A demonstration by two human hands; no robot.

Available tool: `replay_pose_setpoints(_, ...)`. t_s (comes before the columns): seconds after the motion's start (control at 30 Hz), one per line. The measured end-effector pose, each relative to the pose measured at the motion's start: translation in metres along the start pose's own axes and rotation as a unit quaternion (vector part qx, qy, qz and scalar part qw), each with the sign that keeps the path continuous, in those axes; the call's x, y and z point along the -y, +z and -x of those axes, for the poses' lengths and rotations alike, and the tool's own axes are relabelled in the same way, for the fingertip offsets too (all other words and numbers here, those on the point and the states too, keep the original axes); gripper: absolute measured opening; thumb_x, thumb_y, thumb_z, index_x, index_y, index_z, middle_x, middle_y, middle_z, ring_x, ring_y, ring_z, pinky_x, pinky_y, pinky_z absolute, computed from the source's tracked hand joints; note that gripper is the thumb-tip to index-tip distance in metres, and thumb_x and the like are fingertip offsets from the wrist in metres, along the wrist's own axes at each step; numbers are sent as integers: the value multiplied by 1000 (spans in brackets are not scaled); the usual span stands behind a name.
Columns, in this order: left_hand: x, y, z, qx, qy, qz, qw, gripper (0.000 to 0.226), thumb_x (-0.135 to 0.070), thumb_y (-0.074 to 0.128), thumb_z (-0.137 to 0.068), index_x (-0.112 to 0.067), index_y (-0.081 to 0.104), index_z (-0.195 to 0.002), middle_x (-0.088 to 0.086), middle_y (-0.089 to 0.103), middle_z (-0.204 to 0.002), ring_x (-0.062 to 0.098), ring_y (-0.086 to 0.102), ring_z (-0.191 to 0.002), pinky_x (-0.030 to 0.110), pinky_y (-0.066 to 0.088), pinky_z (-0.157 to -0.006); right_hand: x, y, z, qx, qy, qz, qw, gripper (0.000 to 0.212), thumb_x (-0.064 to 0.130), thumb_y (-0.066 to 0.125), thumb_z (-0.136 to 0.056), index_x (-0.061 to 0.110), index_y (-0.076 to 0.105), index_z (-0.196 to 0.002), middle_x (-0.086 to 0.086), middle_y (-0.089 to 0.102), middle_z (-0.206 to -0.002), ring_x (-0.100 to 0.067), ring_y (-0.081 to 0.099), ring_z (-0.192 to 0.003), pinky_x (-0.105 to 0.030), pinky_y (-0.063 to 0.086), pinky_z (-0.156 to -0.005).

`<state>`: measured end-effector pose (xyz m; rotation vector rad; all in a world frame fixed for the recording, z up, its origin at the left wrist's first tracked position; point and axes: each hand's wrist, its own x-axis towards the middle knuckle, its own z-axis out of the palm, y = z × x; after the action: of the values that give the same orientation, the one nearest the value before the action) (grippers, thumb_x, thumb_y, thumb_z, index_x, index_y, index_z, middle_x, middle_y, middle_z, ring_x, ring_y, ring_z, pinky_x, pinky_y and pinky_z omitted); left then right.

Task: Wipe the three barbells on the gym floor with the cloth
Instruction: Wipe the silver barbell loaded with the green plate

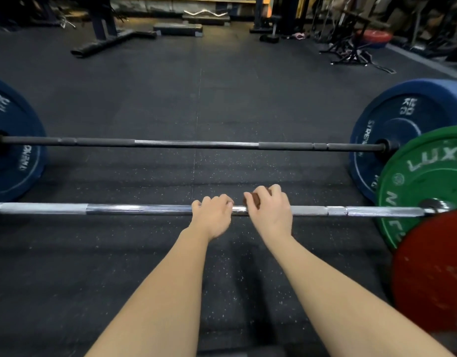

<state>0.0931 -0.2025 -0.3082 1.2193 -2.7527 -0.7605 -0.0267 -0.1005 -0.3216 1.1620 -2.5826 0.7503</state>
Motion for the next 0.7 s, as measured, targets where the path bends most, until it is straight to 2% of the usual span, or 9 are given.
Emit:
replay_pose_setpoints(0.07,13,-10,2,-41,-15,40,998,36,-27,27,-109,-27,52,-135,1,65,-117,24,48,-119,44,26,-108,13,4,-1,16,-15,-12,1000,29,49,60,-98,20,66,-96,-3,53,-93,-24,54,-78,-35,50,-65)
replay_pose_setpoints(0.1,24,-15,4,-67,-33,19,997,34,-30,29,-109,-26,55,-131,0,65,-115,25,50,-118,45,28,-108,14,3,-2,24,-18,-13,999,29,50,58,-98,21,66,-99,-2,53,-95,-23,54,-79,-34,50,-66)
replay_pose_setpoints(0.17,48,-21,11,-81,-69,-52,993,39,-42,30,-107,-22,63,-106,-1,65,-106,26,52,-115,48,25,-114,8,0,-5,44,-33,-13,998,30,52,55,-100,24,65,-104,0,54,-98,-20,54,-82,-33,50,-68)
replay_pose_setpoints(0.23,58,-23,14,-49,-85,-85,992,50,-49,25,-108,-18,60,-89,1,63,-102,28,52,-117,52,17,-120,-2,-6,-5,56,-62,8,997,32,54,52,-100,25,65,-104,1,53,-97,-19,56,-81,-33,53,-68)
replay_pose_setpoints(0.3,56,-20,14,-28,-87,-97,991,53,-48,20,-108,-15,61,-104,4,61,-115,28,48,-123,54,12,-123,-19,-13,-7,35,-61,36,997,34,54,51,-99,24,66,-102,1,53,-93,-19,56,-76,-34,54,-66)
replay_pose_setpoints(0.37,52,-18,14,-29,-85,-108,990,55,-48,18,-109,-14,59,-121,5,58,-125,28,46,-127,55,11,-123,-38,-20,-10,19,-5,50,999,36,54,50,-100,23,67,-103,0,52,-93,-20,54,-77,-34,52,-68)
replay_pose_setpoints(0.43,51,-19,13,-22,-88,-112,990,57,-48,16,-109,-13,56,-130,6,55,-133,29,42,-132,55,9,-123,-46,-25,-14,25,54,57,997,36,53,48,-101,22,66,-104,-1,51,-94,-21,52,-80,-34,48,-70)
replay_pose_setpoints(0.53,53,-18,11,-7,-89,-113,990,58,-48,14,-109,-12,53,-134,7,51,-138,29,38,-135,56,7,-123,-35,-20,-17,18,86,66,994,37,50,51,-101,18,68,-106,-6,54,-98,-26,52,-84,-36,46,-71)
replay_pose_setpoints(0.7,54,-14,12,-21,-83,-105,991,57,-46,14,-109,-12,53,-133,7,51,-137,30,38,-134,57,7,-123,16,4,-3,14,-6,59,998,34,48,57,-99,17,68,-100,-7,56,-94,-26,53,-75,-34,46,-64)
